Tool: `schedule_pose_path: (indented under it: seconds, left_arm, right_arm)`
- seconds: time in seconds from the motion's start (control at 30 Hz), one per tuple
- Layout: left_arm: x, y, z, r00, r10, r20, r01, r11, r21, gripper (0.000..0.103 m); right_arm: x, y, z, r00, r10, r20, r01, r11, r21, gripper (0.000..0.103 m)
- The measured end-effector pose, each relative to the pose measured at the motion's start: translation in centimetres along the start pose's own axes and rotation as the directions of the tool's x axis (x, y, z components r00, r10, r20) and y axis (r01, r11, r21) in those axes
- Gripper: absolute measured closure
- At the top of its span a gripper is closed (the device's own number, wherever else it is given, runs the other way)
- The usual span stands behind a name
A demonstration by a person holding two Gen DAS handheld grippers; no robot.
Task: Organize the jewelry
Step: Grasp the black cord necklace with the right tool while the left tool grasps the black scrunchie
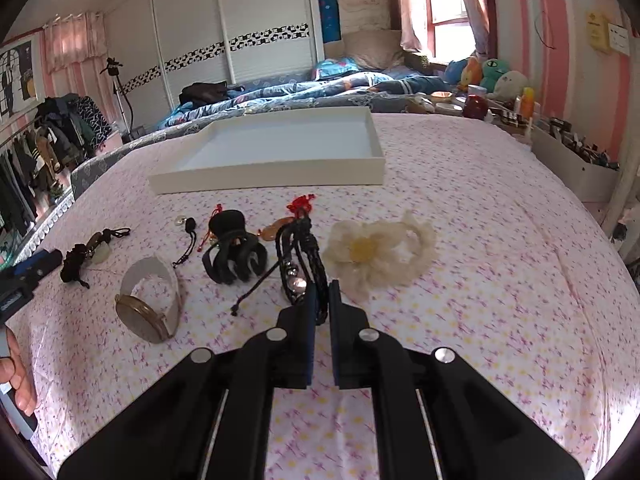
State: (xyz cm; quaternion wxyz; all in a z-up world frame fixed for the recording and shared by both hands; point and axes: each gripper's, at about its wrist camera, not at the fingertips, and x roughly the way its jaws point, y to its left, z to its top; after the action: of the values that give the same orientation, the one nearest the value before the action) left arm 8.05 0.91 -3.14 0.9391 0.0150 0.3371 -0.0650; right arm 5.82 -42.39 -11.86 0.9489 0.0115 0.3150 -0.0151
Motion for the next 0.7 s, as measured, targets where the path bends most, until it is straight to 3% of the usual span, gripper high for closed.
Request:
schedule_pose_path:
  seconds: [0.17, 0.33, 0.43, 0.7]
  left_arm:
    - [2.0, 1.1, -0.3, 0.995, -0.017, -0.094, 0.012, 0.999, -0.051, 0.051]
    - [2.7, 1.6, -0.6, 0.992, -0.033, -0.119, 0.024, 0.997, -0.079, 0.086]
    - [2.3, 2.0, -0.6, 0.993, -0.048, -0.106, 0.037, 0.994, -0.106, 0.097]
    - [-0.2, 1.9, -0.5, 0.999, -0.038, -0.023, 0.036, 0.996, -0.082, 0.101]
  right_arm:
    - [-0.1, -0.4, -0.2, 1.000, 0.010, 0.004, -0.010, 1.000, 0.013, 0.097]
    - [-0.1, -0.5, -0.2, 1.000, 0.016, 0.012, -0.016, 1.000, 0.016, 0.097]
    - [-0.2, -0.7, -0.2, 1.000, 0.019, 0.020, -0.020, 1.000, 0.022, 0.097]
    - [-0.9, -0.9, -0.4, 0.999, 0.014, 0.037, -0.015, 1.000, 0.019, 0.097]
